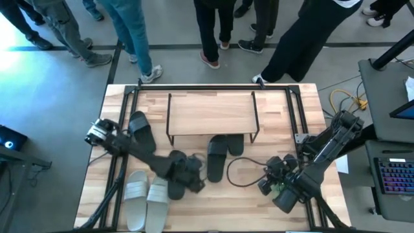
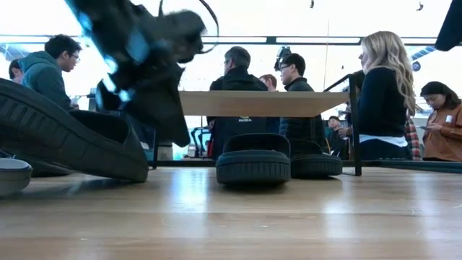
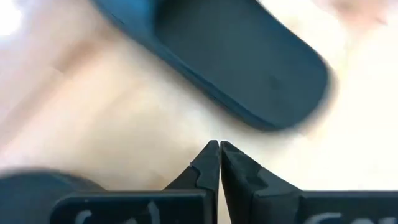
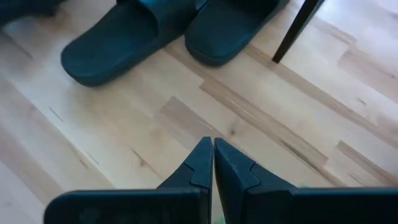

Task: Pick and place slides into the shelf
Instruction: Put the right black slide under the shelf

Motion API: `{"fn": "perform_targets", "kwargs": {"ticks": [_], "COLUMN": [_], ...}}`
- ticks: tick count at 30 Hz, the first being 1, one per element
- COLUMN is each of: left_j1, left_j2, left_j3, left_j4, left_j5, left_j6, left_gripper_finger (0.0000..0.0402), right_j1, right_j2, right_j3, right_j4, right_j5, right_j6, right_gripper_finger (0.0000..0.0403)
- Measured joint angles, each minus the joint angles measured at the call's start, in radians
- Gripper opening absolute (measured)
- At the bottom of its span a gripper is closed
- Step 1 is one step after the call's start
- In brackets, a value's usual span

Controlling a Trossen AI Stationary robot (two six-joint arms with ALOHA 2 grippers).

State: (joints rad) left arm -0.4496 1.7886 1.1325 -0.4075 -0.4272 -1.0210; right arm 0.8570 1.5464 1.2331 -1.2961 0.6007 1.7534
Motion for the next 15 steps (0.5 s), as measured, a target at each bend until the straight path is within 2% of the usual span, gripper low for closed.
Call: {"fn": "perform_targets", "kwargs": {"ticks": [7, 15], "left_j1": [-0.035, -0.046], "left_j2": [0.076, 0.147], "left_j3": [0.008, 0.072], "left_j4": [0.211, 0.231], "left_j5": [0.018, 0.078], "left_j6": [-0.019, -0.011], "left_gripper_finger": [0.0, 0.0], "right_j1": [0.0, 0.001], "right_j2": [0.026, 0.025], "right_j3": [0.005, 0.005], "right_j4": [0.004, 0.004], "right_j5": [-0.013, -0.042], "right_j6": [0.0, -0.004], "right_gripper_finger": [0.0008, 0.0008]}}
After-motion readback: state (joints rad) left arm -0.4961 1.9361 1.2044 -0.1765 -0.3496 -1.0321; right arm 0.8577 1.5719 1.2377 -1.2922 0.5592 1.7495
